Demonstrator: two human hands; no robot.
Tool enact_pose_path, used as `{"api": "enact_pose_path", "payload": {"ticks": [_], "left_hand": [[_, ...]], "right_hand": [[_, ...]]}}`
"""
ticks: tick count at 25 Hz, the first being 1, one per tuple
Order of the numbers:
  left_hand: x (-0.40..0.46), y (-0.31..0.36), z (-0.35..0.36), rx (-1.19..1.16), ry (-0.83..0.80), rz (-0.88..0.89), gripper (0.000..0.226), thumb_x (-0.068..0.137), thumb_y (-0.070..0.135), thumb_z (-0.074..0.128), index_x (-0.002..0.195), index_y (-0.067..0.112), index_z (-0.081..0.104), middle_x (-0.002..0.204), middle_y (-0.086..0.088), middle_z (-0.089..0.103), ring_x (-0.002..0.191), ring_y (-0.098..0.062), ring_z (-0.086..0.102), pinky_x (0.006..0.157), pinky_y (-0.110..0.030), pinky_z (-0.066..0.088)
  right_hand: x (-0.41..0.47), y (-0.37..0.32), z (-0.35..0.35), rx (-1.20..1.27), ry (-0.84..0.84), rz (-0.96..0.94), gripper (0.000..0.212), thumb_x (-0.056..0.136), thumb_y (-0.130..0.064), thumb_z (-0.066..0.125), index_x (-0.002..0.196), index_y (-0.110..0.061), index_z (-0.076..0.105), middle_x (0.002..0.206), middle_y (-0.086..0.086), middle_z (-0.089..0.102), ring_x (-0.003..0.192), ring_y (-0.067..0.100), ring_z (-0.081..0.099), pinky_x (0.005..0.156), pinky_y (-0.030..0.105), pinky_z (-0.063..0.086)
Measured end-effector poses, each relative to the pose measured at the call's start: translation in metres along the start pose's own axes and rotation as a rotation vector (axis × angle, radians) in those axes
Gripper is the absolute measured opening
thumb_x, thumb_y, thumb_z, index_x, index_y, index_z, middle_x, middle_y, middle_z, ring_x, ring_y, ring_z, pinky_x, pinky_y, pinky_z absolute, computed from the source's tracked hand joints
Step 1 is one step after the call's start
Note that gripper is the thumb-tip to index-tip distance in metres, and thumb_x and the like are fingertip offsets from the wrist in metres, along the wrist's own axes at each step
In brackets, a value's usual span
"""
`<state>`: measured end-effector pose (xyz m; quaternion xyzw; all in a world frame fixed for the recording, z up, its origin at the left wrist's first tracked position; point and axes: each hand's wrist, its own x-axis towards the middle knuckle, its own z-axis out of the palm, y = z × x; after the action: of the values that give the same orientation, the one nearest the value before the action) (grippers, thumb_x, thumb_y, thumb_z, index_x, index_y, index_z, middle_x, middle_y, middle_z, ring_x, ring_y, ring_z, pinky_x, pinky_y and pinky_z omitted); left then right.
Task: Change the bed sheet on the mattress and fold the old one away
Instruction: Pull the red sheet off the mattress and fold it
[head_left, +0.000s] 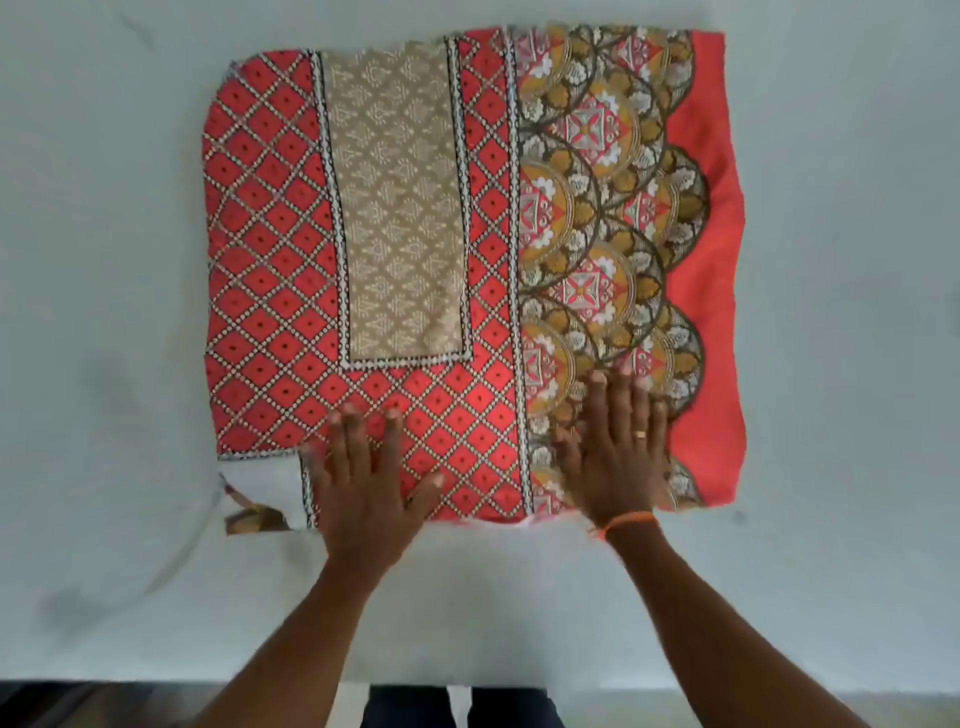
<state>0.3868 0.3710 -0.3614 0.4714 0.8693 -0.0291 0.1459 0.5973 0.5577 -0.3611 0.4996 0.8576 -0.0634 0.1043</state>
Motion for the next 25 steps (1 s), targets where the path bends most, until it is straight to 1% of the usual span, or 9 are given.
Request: {"api": "enact_pose_path", "payload": {"ticks": [2,6,8,11,13,16,19,21,25], "left_hand": [[-0.026,-0.01,0.002,-0.038,-0.142,-0.201,0.106,0.08,0.083,0.038,0.158,0.016,0.012,0.162,-0.026,-0.002,0.15,-0.044,-0.004,0.11,-0.073,-0.003],[-0.028,0.001,-0.013,-0.228,-0.161,-0.453,0.113,0.078,0.089,0.025,0.158,0.015,-0.006,0.159,-0.031,-0.012,0.148,-0.047,-0.012,0.109,-0.077,0.002],[-0.008,0.003,-0.029,-0.229,-0.099,-0.383,0.108,0.083,0.084,0.025,0.158,0.011,-0.002,0.16,-0.03,-0.01,0.148,-0.048,-0.01,0.113,-0.072,0.003],[0.036,0.01,-0.044,-0.125,-0.059,-0.023,0.1,0.09,0.079,0.022,0.158,0.008,0.006,0.162,-0.027,-0.006,0.148,-0.046,-0.01,0.119,-0.062,0.0],[0.079,0.013,-0.046,-0.096,-0.073,0.106,0.095,0.092,0.077,0.015,0.158,0.01,0.002,0.162,-0.025,-0.01,0.149,-0.042,-0.014,0.12,-0.061,0.001],[0.161,0.011,-0.047,-0.063,-0.088,0.119,0.095,0.09,0.078,0.006,0.156,0.013,-0.014,0.16,-0.023,-0.021,0.147,-0.037,-0.024,0.12,-0.054,-0.009],[0.249,-0.007,-0.074,0.002,-0.082,0.203,0.095,0.089,0.08,0.005,0.153,0.016,-0.022,0.158,-0.017,-0.028,0.146,-0.034,-0.027,0.12,-0.051,-0.012],[0.308,-0.024,-0.095,0.012,-0.094,0.25,0.092,0.09,0.079,0.006,0.153,0.017,-0.021,0.159,-0.016,-0.026,0.147,-0.033,-0.024,0.12,-0.053,-0.009],[0.388,-0.055,-0.139,0.008,-0.202,0.218,0.103,0.087,0.078,0.035,0.157,0.019,-0.011,0.162,-0.02,-0.015,0.15,-0.037,-0.013,0.122,-0.053,-0.001]], "right_hand": [[-0.028,0.022,0.006,0.029,-0.06,0.137,0.08,0.092,-0.061,0.038,0.154,-0.014,0.018,0.161,0.016,0.01,0.149,0.033,0.007,0.119,0.054,0.01],[-0.042,0.032,-0.002,0.189,-0.125,0.383,0.087,0.092,-0.069,0.021,0.155,-0.012,0.006,0.16,0.022,0.0,0.149,0.036,0.003,0.116,0.058,0.013],[-0.029,0.021,-0.012,0.217,-0.111,0.417,0.087,0.092,-0.068,0.019,0.155,-0.01,0.003,0.159,0.026,-0.002,0.147,0.04,0.002,0.114,0.062,0.013],[0.009,-0.001,-0.02,0.184,-0.096,0.332,0.087,0.092,-0.069,0.021,0.155,-0.011,0.003,0.156,0.031,-0.004,0.145,0.046,-0.004,0.115,0.063,0.006],[0.047,-0.024,-0.028,0.166,-0.091,0.237,0.086,0.092,-0.069,0.019,0.154,-0.011,0.003,0.156,0.032,-0.005,0.145,0.046,-0.006,0.115,0.063,0.001],[0.124,-0.051,-0.033,0.132,-0.028,0.052,0.083,0.094,-0.067,0.018,0.155,-0.014,-0.002,0.158,0.026,-0.011,0.147,0.04,-0.012,0.115,0.06,-0.007],[0.212,-0.058,-0.047,0.04,0.092,-0.094,0.081,0.095,-0.065,0.012,0.154,-0.011,-0.003,0.159,0.022,-0.007,0.148,0.036,-0.007,0.118,0.056,-0.003],[0.278,-0.056,-0.065,0.017,0.075,-0.159,0.08,0.096,-0.064,0.01,0.154,-0.01,-0.001,0.161,0.018,-0.002,0.149,0.033,-0.003,0.119,0.052,-0.002],[0.367,-0.047,-0.105,0.085,-0.033,-0.193,0.073,0.098,-0.053,0.028,0.154,-0.013,0.004,0.162,0.013,0.004,0.149,0.032,0.003,0.119,0.052,-0.003]]}}
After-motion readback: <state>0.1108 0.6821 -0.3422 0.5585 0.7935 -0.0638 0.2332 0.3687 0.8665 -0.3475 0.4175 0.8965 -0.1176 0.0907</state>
